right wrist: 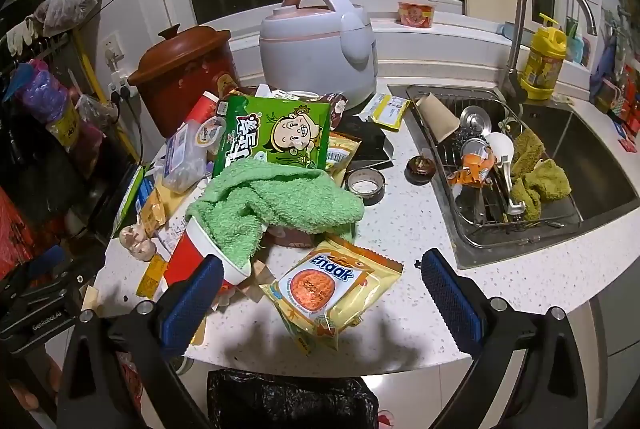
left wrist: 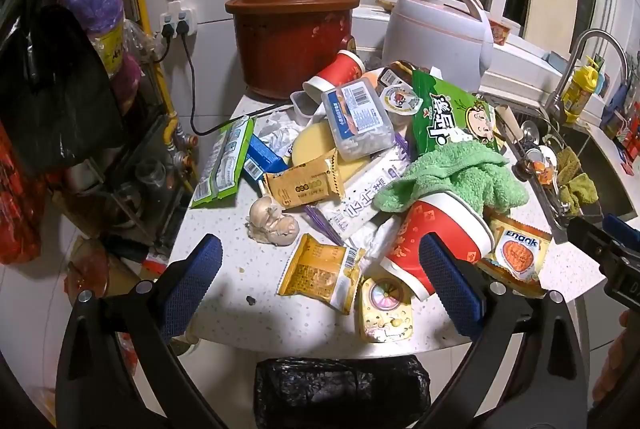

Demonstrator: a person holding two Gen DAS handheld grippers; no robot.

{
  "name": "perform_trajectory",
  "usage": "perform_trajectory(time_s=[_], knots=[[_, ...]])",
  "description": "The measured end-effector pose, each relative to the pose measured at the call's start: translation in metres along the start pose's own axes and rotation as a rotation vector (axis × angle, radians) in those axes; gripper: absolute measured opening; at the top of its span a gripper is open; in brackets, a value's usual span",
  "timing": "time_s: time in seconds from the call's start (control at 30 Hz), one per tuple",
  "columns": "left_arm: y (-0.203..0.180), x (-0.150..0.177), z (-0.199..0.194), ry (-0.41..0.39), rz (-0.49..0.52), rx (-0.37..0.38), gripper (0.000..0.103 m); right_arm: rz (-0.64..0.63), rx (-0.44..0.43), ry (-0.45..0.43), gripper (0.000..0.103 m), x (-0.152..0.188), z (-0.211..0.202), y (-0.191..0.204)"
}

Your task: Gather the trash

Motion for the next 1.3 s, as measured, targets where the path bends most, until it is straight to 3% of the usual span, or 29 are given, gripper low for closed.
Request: perform_trajectory(time_s=[1.3], knots=[[-0.0004, 0.0000, -0.0005, 0.002, 0.004, -0.002, 0.096, 0.004, -0.002, 0.004, 0.098, 0.0018, 0.0011, 0.0011]])
Point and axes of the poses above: each gripper's, at about its wrist camera, not at the fingertips, and z roughly the way its jaws point, y to its left, x to its underside, the point moved 3 cm from there along z, roughly the way its jaws point, and after that the axes turned 12 degrees about x, right-handed, at the moved point
